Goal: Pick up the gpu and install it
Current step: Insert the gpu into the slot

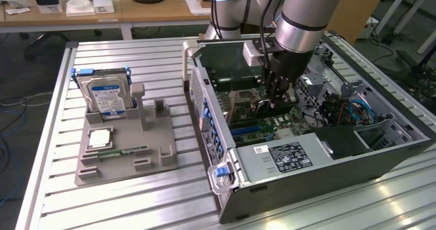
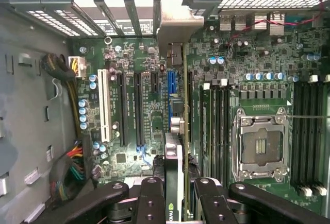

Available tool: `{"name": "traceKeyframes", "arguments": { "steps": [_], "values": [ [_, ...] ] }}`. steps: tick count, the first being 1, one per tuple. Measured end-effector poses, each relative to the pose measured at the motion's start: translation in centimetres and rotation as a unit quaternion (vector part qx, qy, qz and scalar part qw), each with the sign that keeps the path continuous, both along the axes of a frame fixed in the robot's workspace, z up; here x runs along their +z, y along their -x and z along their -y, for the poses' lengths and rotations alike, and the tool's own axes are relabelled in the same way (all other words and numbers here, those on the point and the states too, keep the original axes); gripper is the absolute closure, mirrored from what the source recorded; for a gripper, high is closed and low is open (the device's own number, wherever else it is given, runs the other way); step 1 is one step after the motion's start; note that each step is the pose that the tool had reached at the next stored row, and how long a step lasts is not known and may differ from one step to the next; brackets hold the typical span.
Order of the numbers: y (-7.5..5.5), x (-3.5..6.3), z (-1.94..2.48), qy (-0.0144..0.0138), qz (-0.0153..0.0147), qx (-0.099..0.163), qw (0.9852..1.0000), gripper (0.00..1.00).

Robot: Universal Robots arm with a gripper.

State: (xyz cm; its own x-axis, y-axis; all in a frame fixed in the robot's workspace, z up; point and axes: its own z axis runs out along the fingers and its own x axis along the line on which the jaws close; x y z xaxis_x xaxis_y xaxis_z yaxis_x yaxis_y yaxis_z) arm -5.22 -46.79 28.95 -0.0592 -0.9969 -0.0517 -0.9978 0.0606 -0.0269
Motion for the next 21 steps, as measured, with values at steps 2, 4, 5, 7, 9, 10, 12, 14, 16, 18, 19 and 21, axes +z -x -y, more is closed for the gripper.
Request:
{"name": "traceKeyframes", "arguments": {
  "steps": [2,4,5,7,9,10,12,14,16,18,19,21],
  "values": [
    [0.1,-0.28,0.00,0.0000,0.0000,0.000,1.0000,0.73],
    [0.3,-0.62,0.00,0.0000,0.0000,0.000,1.0000,0.73],
    [0.4,-0.79,0.00,0.0000,0.0000,0.000,1.0000,0.73],
    [0.7,-1.00,0.00,0.0001,0.0000,0.000,1.0000,0.73],
    [0.9,-1.14,0.00,0.0000,0.0000,0.000,1.0000,0.73],
    [1.0,-1.17,0.01,0.0001,0.0000,0.000,1.0000,0.73],
    [1.0,-1.20,0.09,0.0007,0.0000,0.000,1.0000,0.73],
    [1.1,-1.30,0.13,0.0008,0.0000,0.000,1.0000,0.73],
    [1.2,-1.45,0.13,0.0009,0.0000,0.000,1.0000,0.73],
    [1.4,-1.63,0.13,0.0008,0.0000,0.000,1.0000,0.73],
    [1.5,-1.70,0.13,0.0008,0.0000,0.000,1.0000,0.73],
    [1.6,-1.76,0.15,0.0009,0.0000,0.000,1.0000,0.73]
  ]
}}
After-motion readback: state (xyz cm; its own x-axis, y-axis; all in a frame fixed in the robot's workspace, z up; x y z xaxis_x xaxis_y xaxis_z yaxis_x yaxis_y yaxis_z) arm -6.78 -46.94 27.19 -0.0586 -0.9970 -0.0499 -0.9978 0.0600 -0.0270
